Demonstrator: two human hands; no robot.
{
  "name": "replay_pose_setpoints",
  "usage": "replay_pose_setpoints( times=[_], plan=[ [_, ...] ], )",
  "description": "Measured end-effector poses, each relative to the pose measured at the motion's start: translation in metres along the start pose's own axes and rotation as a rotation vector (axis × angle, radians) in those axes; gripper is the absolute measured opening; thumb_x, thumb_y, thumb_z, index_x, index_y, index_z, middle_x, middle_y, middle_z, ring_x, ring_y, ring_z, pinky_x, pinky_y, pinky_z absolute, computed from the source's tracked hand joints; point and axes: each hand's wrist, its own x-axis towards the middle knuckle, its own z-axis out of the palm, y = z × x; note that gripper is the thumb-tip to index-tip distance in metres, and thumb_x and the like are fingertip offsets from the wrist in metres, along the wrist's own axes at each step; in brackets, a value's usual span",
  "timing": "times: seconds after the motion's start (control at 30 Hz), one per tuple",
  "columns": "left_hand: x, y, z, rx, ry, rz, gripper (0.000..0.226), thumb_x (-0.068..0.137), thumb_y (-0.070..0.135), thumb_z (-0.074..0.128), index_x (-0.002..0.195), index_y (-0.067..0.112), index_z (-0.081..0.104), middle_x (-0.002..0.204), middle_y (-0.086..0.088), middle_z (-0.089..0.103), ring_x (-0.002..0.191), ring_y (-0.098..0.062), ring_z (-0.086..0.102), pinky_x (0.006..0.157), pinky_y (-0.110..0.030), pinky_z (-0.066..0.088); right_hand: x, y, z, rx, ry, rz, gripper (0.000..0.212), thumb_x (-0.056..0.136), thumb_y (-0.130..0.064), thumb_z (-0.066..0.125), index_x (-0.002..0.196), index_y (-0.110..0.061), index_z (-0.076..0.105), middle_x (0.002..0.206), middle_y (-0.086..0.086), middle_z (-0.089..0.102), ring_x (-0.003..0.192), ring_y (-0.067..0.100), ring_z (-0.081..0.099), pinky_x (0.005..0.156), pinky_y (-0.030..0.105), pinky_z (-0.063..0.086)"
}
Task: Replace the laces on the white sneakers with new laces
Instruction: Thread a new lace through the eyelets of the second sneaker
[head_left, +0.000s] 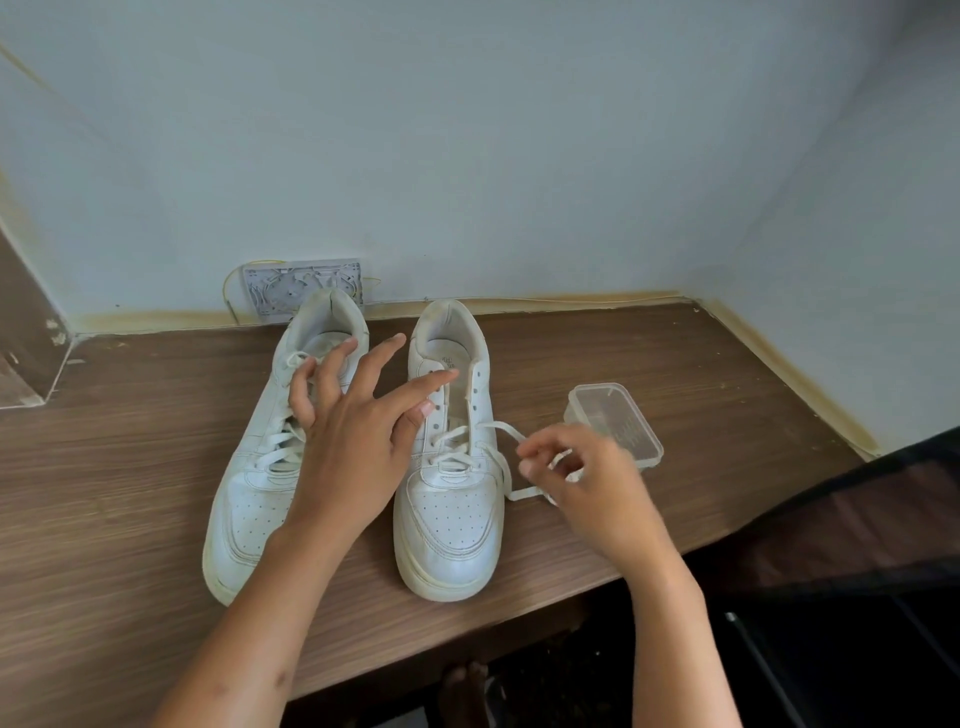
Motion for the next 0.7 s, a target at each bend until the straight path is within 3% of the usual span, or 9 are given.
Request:
replay_pose_setpoints(
  times=[0.1,0.27,0.37,0.43,0.53,0.7],
  plan=[
    [0.0,0.0,-0.001,-0.039,0.022,0.006,0.035,0.091,0.026,0.068,0.119,0.047,0.065,0.144,0.006,0.05,0.137,-0.031,0.032,0.112,-0.054,0.013,-0.003,0.001,0.013,-0.083,-0.145,0.024,0.014,0.091,-0.024,0.069,0.104,-0.029,0.067,0.094,-0.009,0.053,0.074,0.0,0.05,0.07,0.012,0.041],
    [0.0,-0.003,-0.003,-0.07,0.059,0.052,0.029,0.088,0.022,0.072,0.11,0.041,0.072,0.138,0.008,0.054,0.133,-0.028,0.034,0.108,-0.047,0.015,-0.005,0.001,0.011,-0.056,-0.191,0.098,0.004,0.092,-0.028,0.067,0.095,-0.025,0.067,0.107,-0.012,0.046,0.082,-0.001,0.05,0.074,0.009,0.04],
    [0.0,-0.003,-0.004,-0.093,0.074,0.077,0.023,0.091,0.023,0.068,0.106,0.039,0.073,0.135,0.01,0.055,0.131,-0.029,0.037,0.105,-0.047,0.02,-0.009,0.001,0.005,-0.048,-0.259,0.124,0.007,0.092,-0.029,0.066,0.09,-0.023,0.066,0.093,-0.016,0.056,0.073,-0.003,0.052,0.066,0.011,0.039],
    [-0.001,0.001,-0.005,-0.102,0.076,0.104,0.022,0.09,0.026,0.064,0.106,0.038,0.073,0.132,0.011,0.057,0.127,-0.028,0.039,0.102,-0.048,0.023,-0.012,-0.001,-0.001,0.092,-0.324,0.138,0.008,0.093,-0.026,0.065,0.092,-0.019,0.066,0.077,-0.014,0.065,0.066,-0.006,0.052,0.068,0.013,0.041],
    [-0.003,0.009,-0.005,-0.159,0.05,0.185,0.022,0.09,0.029,0.063,0.107,0.037,0.073,0.129,0.012,0.058,0.123,-0.026,0.041,0.102,-0.045,0.025,-0.017,0.0,-0.015,0.341,-0.388,0.102,0.008,0.095,-0.019,0.064,0.098,-0.012,0.067,0.075,0.003,0.071,0.07,0.008,0.056,0.074,0.021,0.046],
    [-0.015,0.034,0.0,-0.335,-0.155,0.321,0.033,0.095,0.055,0.049,0.114,0.039,0.07,0.132,0.024,0.053,0.132,-0.014,0.036,0.109,-0.041,0.021,-0.024,-0.004,-0.026,0.496,-0.356,-0.021,0.016,0.088,-0.016,0.068,0.102,-0.011,0.073,0.073,0.003,0.067,0.066,0.003,0.057,0.065,0.011,0.042]
  ],
)
